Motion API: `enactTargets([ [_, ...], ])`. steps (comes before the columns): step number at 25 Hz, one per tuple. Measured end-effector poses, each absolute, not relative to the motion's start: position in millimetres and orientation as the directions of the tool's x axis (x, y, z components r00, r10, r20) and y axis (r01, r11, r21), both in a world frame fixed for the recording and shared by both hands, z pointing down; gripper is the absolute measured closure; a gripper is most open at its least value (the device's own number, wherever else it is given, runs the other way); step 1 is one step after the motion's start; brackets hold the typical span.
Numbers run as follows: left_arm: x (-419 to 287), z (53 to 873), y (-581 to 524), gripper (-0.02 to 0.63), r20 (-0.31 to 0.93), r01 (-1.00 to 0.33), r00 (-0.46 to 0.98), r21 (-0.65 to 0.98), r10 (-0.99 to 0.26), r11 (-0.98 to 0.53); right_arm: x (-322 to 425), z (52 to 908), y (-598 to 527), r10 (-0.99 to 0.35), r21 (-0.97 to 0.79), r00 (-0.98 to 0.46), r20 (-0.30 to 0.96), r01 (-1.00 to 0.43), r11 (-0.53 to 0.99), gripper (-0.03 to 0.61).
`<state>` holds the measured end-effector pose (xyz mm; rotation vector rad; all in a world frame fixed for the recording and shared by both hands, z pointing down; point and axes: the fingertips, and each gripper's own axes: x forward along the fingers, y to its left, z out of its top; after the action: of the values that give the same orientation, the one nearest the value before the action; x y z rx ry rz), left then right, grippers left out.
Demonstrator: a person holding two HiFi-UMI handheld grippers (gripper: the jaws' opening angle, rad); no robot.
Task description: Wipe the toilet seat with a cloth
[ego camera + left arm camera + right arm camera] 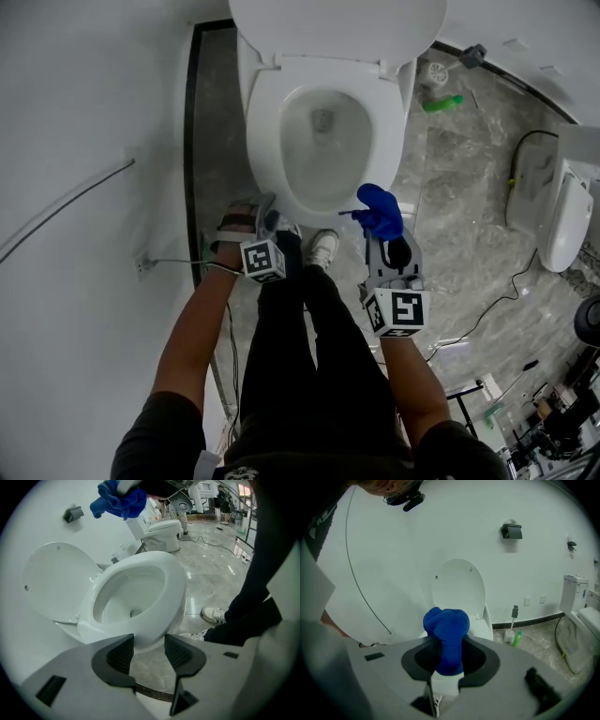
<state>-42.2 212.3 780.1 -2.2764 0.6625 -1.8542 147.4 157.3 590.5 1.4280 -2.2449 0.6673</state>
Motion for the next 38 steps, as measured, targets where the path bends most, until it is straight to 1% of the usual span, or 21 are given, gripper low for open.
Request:
enactTargets([
  [5,-39,796,213,0.419,0.934,-0.242,0.149,-0.283,-0.324,-0.928,142,591,139,-0.728,-0.17,-0.401,0.557,-0.912,0.372,0.486],
  [9,-38,795,211,0.419,0.944,-0.219,0.157,-0.253,-0.29,-0.942,134,592,128,-0.72,-0.173,-0.41,0.56,-0.908,0.382,0.486],
  [11,-39,791,212,0.419,0.943,-0.256,0.177,-0.231,-0.28,-0.939,128,596,126,-0.714,-0.177,-0.413,0.566,-0.906,0.384,0.486],
  [15,-41,776,222,0.419,0.942,-0.383,0.218,-0.157,-0.254,-0.91,111,608,114,-0.699,-0.17,-0.425,0.575,-0.898,0.406,0.486],
  [18,-33,744,214,0.422,0.897,-0.564,0.326,-0.07,-0.3,-0.823,94,616,99,-0.689,-0.149,-0.436,0.579,-0.887,0.436,0.486],
  [21,-36,710,181,0.457,0.812,-0.758,0.401,0.034,-0.424,-0.652,75,623,77,-0.683,-0.137,-0.443,0.581,-0.88,0.455,0.486],
  [24,-53,690,138,0.572,0.738,-0.882,0.396,0.142,-0.545,-0.449,55,633,54,-0.677,-0.135,-0.452,0.581,-0.874,0.467,0.486],
  [25,-57,687,125,0.589,0.722,-0.901,0.393,0.18,-0.57,-0.394,48,638,47,-0.672,-0.142,-0.455,0.584,-0.872,0.468,0.486],
  [27,-64,685,100,0.601,0.696,-0.917,0.393,0.248,-0.601,-0.313,36,652,31,-0.656,-0.187,-0.463,0.596,-0.875,0.447,0.486],
  [31,-78,686,58,0.603,0.666,-0.918,0.393,0.329,-0.634,-0.223,8,686,-7,-0.616,-0.292,-0.477,0.627,-0.877,0.381,0.486],
  [36,-98,698,34,0.604,0.703,-0.942,0.336,0.259,-0.627,-0.215,-32,721,-54,-0.573,-0.307,-0.486,0.66,-0.871,0.384,0.486],
  [38,-110,702,25,0.604,0.715,-0.952,0.306,0.241,-0.628,-0.189,-42,732,-69,-0.556,-0.309,-0.484,0.675,-0.871,0.383,0.486],
])
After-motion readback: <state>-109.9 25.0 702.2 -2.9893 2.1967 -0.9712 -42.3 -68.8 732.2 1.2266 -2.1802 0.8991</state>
